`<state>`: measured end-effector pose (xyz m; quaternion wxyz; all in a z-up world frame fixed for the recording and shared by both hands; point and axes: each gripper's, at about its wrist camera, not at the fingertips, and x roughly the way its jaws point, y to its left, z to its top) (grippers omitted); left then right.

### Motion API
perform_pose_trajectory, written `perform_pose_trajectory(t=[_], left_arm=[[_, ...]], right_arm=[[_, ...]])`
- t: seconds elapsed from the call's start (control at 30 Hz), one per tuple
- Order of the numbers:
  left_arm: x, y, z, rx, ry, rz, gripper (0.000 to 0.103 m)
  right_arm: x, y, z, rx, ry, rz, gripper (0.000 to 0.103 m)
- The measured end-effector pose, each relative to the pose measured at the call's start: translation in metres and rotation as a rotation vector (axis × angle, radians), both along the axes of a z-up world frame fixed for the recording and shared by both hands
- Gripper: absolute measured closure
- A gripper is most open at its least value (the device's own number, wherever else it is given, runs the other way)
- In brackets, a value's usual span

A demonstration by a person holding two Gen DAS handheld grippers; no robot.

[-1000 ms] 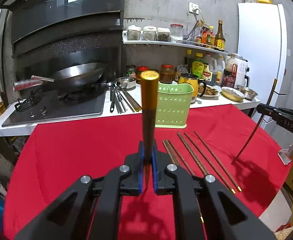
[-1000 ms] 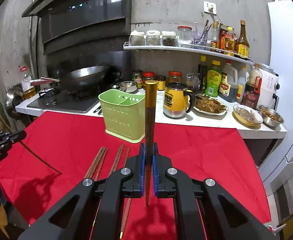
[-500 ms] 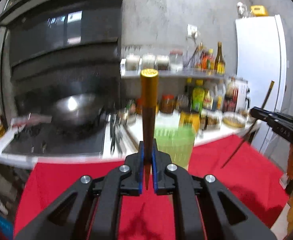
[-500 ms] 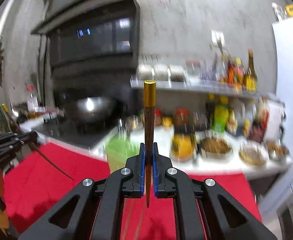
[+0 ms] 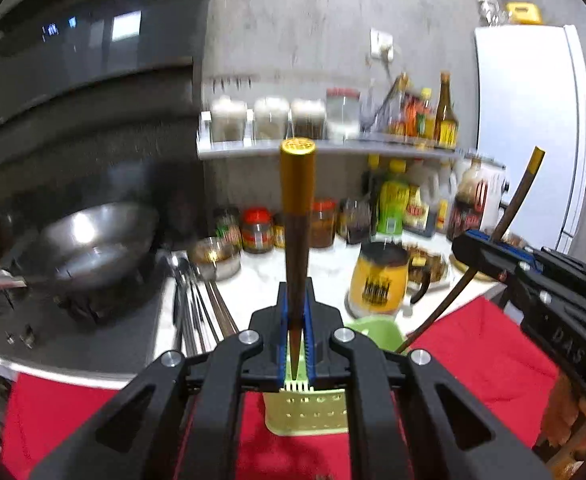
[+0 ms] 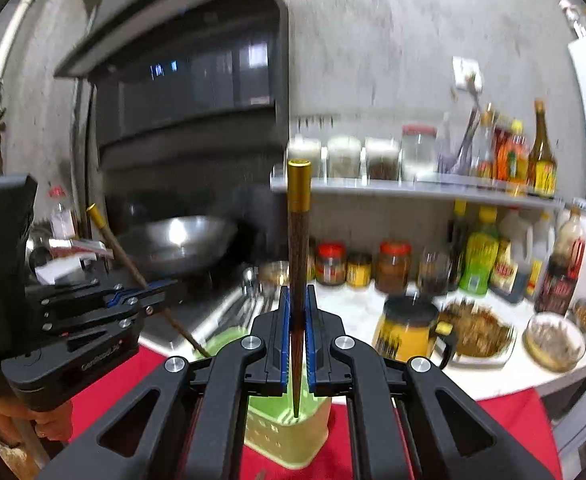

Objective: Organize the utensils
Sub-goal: 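Lower the chopstick into the green holder and open the right tool, then move the right tool back down over the next wooden chopstick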

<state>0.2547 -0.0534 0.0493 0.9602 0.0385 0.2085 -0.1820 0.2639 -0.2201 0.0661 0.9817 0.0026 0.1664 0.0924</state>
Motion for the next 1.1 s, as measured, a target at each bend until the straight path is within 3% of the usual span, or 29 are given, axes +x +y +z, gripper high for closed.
perform_pose_trajectory(t=[0.23,0.27,0.33,0.37,0.47,0.57,0.67,0.83,1.0,1.1], left_arm=[[0.013,0.001,-0.024,-0.002,0.049,0.01,0.097],[0.012,0.001,-0.023,-0.004,0.046,0.016,0.097],[0.006,0.003,-0.013,-0.009,0.04,0.015,0.096],[-0.002,0.005,-0.005,-0.01,0.022,0.02,0.091],[-0.032,0.016,0.023,-0.022,-0.047,0.038,0.057],[-0.068,0.029,0.043,-0.001,-0.091,0.092,0.054],[-0.099,0.045,0.041,0.035,-0.058,0.179,0.045],[-0.144,0.071,-0.005,0.056,0.061,0.234,0.045],[-0.183,0.079,-0.068,0.062,0.186,0.194,0.045],[-0.196,0.078,-0.102,0.05,0.28,0.177,0.045]], right_arm=[[0.015,0.005,-0.037,-0.027,0.092,-0.008,0.093],[0.015,0.005,-0.036,-0.03,0.096,-0.014,0.09],[0.005,0.0,-0.028,-0.02,0.082,-0.029,0.071],[-0.002,-0.004,-0.021,-0.012,0.07,-0.032,0.066],[-0.033,-0.017,0.004,0.004,0.025,-0.047,0.06],[-0.071,-0.026,0.021,-0.001,0.002,-0.07,0.055],[-0.111,-0.034,0.02,-0.029,0.03,-0.098,0.052],[-0.164,-0.044,-0.022,-0.031,0.118,-0.115,0.052],[-0.206,-0.041,-0.082,-0.043,0.208,-0.132,0.052],[-0.216,-0.041,-0.114,0.005,0.291,-0.125,0.052]])
